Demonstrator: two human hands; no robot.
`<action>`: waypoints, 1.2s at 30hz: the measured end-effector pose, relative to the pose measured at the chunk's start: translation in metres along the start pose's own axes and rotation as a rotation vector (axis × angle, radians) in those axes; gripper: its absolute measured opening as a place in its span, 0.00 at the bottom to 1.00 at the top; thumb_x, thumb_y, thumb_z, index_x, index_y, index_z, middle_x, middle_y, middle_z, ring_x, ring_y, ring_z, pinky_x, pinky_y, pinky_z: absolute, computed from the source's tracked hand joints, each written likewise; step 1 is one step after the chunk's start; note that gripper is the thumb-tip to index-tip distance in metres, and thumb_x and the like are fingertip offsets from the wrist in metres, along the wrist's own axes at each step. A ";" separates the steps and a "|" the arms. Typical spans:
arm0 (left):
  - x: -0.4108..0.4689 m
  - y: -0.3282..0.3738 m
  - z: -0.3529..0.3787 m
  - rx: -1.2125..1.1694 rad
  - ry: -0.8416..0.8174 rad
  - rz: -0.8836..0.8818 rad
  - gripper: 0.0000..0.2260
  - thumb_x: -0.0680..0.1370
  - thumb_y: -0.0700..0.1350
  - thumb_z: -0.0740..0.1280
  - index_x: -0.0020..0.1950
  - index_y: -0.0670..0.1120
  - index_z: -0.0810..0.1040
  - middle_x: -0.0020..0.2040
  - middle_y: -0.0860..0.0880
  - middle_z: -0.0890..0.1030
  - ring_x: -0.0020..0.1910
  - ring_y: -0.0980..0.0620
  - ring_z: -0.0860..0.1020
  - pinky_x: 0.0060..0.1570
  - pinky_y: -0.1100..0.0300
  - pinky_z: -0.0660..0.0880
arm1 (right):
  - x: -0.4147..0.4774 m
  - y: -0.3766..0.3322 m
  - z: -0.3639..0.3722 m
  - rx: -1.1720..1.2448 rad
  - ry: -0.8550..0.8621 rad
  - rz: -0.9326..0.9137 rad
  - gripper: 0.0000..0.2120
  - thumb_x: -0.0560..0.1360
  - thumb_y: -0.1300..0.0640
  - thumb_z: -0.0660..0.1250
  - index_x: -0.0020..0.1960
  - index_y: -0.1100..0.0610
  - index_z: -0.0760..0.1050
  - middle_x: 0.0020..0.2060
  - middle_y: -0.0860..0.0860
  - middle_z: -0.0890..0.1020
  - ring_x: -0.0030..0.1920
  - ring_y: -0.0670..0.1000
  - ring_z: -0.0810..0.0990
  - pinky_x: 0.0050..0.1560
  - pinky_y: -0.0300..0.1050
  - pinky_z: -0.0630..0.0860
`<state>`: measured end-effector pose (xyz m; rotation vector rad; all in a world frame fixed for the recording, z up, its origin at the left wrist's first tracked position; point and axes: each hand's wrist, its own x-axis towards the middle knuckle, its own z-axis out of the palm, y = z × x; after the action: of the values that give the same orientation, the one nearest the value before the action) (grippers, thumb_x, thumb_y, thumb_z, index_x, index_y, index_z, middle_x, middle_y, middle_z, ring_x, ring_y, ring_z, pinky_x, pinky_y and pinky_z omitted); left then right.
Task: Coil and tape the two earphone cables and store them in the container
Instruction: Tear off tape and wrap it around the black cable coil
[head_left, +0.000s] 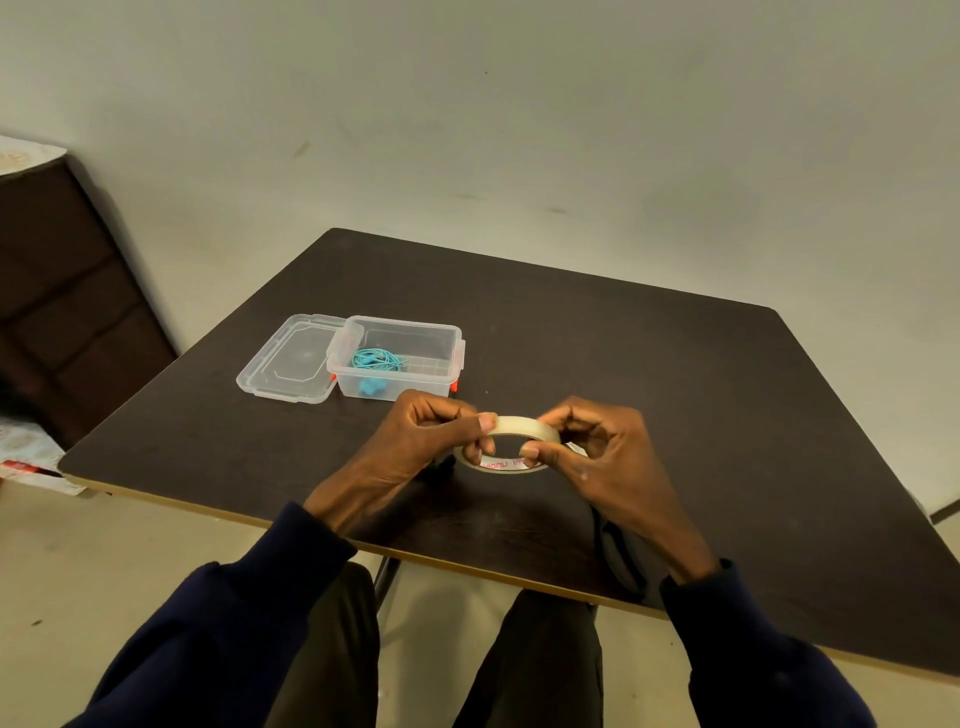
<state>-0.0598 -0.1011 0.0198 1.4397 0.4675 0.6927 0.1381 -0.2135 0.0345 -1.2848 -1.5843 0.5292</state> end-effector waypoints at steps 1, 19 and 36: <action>0.001 0.000 0.000 0.019 -0.003 0.007 0.12 0.70 0.53 0.73 0.41 0.45 0.86 0.38 0.45 0.84 0.36 0.52 0.81 0.42 0.62 0.80 | 0.001 0.000 -0.001 -0.023 -0.002 -0.010 0.09 0.71 0.54 0.76 0.50 0.55 0.84 0.43 0.48 0.86 0.44 0.50 0.85 0.44 0.44 0.82; -0.004 -0.001 0.002 -0.135 -0.117 -0.078 0.10 0.75 0.41 0.67 0.48 0.36 0.83 0.41 0.43 0.84 0.40 0.52 0.81 0.44 0.62 0.80 | 0.001 -0.001 -0.005 -0.106 0.000 -0.097 0.12 0.71 0.52 0.75 0.51 0.57 0.83 0.45 0.48 0.86 0.45 0.46 0.86 0.47 0.43 0.83; 0.002 -0.007 0.005 0.021 -0.042 -0.038 0.16 0.68 0.50 0.72 0.43 0.37 0.85 0.39 0.42 0.84 0.37 0.52 0.81 0.44 0.65 0.78 | 0.008 -0.007 -0.006 -0.372 -0.102 -0.205 0.09 0.71 0.61 0.78 0.51 0.56 0.85 0.42 0.47 0.85 0.42 0.45 0.81 0.42 0.40 0.77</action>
<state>-0.0533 -0.1033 0.0134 1.4586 0.4700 0.6278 0.1404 -0.2102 0.0463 -1.3606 -1.9392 0.1773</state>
